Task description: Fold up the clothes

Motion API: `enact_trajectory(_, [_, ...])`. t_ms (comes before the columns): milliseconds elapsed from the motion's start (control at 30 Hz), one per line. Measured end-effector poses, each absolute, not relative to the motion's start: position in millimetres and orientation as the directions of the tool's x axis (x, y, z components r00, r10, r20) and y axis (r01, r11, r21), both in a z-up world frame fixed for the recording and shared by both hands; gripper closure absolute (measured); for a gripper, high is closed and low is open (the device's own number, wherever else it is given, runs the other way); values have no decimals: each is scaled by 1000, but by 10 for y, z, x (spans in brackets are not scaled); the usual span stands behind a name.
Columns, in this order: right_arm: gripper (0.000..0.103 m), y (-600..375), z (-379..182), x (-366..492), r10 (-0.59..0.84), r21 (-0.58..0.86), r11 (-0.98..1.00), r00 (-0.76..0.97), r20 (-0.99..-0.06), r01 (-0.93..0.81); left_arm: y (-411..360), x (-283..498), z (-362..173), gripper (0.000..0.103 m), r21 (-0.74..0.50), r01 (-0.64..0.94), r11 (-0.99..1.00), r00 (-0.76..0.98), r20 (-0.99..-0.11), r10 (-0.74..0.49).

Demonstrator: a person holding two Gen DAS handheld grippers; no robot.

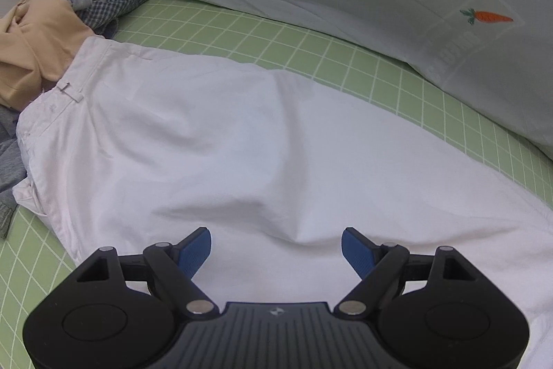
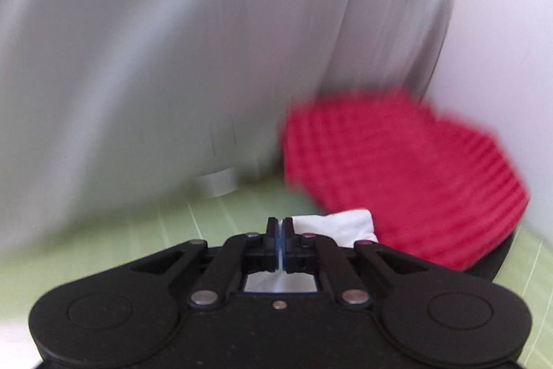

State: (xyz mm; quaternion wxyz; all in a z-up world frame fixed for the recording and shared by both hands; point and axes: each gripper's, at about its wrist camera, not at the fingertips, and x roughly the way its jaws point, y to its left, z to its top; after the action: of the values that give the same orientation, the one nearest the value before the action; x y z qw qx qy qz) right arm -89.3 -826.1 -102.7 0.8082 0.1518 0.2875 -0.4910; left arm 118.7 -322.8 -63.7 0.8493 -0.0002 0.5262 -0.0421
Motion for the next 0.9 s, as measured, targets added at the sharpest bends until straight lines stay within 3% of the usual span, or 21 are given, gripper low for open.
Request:
enact_trajectory(67, [85, -8226, -1070, -951, -686, -8, 452, 342, -642, 892, -3145, 1173, -573, 20, -38, 56, 998, 469, -881, -59])
enact_trajectory(133, [24, -8018, -1017, -1069, -689, 25, 439, 354, -633, 898, -3038, 1151, -523, 20, -26, 28, 999, 488, -872, -36])
enact_trajectory(200, [22, -7752, -955, -1184, -683, 43, 442, 368, -631, 896, -2901, 1139, -498, 19, -33, -9, 999, 492, -870, -24])
enact_trajectory(400, [21, -6869, -1038, -1352, -537, 18, 579, 398, -744, 815, -2402, 1040, -395, 19, -81, -113, 990, 509, -860, -12])
enact_trajectory(600, [11, -6181, -1103, -1299, -449, -8, 646, 371, -813, 764, -1898, 1130, -305, 19, -28, -110, 994, 564, -825, 39])
enact_trajectory(733, [10, -5916, -1115, -1136, -422, -27, 671, 352, -835, 741, -1607, 1451, -369, 19, 16, -88, 996, 577, -814, 64])
enact_trajectory(900, [2, -5591, -1160, -903, -460, -81, 640, 297, -837, 764, -1323, 1903, -560, 19, 42, -18, 999, 571, -819, 45])
